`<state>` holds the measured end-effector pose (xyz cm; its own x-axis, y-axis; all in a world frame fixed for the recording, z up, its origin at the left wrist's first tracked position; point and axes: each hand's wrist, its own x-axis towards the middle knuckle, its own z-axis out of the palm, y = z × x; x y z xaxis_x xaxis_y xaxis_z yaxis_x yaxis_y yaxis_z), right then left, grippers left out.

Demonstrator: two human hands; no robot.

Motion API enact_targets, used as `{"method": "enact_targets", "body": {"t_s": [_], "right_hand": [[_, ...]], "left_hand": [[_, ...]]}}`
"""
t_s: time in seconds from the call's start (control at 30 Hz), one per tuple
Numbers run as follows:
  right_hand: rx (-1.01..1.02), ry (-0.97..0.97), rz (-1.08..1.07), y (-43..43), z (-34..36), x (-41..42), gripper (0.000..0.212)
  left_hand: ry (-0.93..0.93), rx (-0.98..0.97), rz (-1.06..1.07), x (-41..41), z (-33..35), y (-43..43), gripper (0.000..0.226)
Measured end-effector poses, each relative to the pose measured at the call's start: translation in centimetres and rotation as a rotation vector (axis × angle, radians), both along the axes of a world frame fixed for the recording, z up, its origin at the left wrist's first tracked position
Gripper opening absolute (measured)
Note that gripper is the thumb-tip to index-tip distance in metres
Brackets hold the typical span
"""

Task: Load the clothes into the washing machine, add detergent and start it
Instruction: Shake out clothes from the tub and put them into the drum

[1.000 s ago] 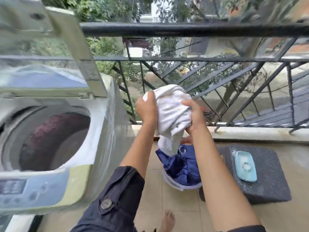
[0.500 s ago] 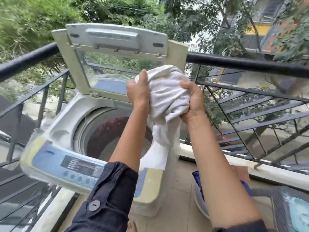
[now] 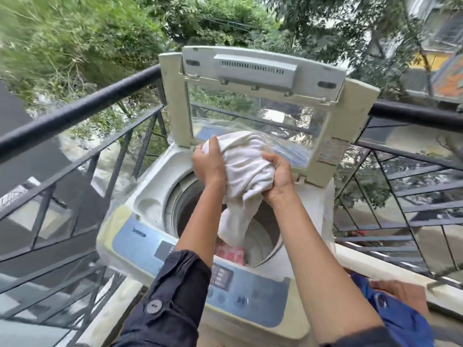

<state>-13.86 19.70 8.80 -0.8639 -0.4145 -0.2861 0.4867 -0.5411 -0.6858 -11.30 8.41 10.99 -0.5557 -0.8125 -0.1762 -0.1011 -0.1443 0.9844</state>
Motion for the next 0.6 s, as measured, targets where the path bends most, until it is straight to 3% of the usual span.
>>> {"method": "enact_targets", "body": {"t_s": [0.17,0.33,0.47,0.6], "right_hand": [[0.294,-0.1,0.006,-1.8,-2.9,-0.7,0.013],[0.478,-0.236,0.045,-2.0,-4.9,0.4,0.012],[0.568,-0.274,0.081,-0.7,-6.0,1.0,0.017],[0.581,-0.258,0.071,1.3,-6.3,1.0,0.025]], "left_hand": [[-0.152,-0.015,0.005,-0.1,-3.6,-2.2,0.04],[-0.306,0.075,0.077,-0.2,-6.4,-2.6,0.034],[-0.296,0.124,0.104,-0.3,-7.1,-2.0,0.036],[-0.247,0.129,0.001,-0.5,-8.1,0.1,0.034]]}}
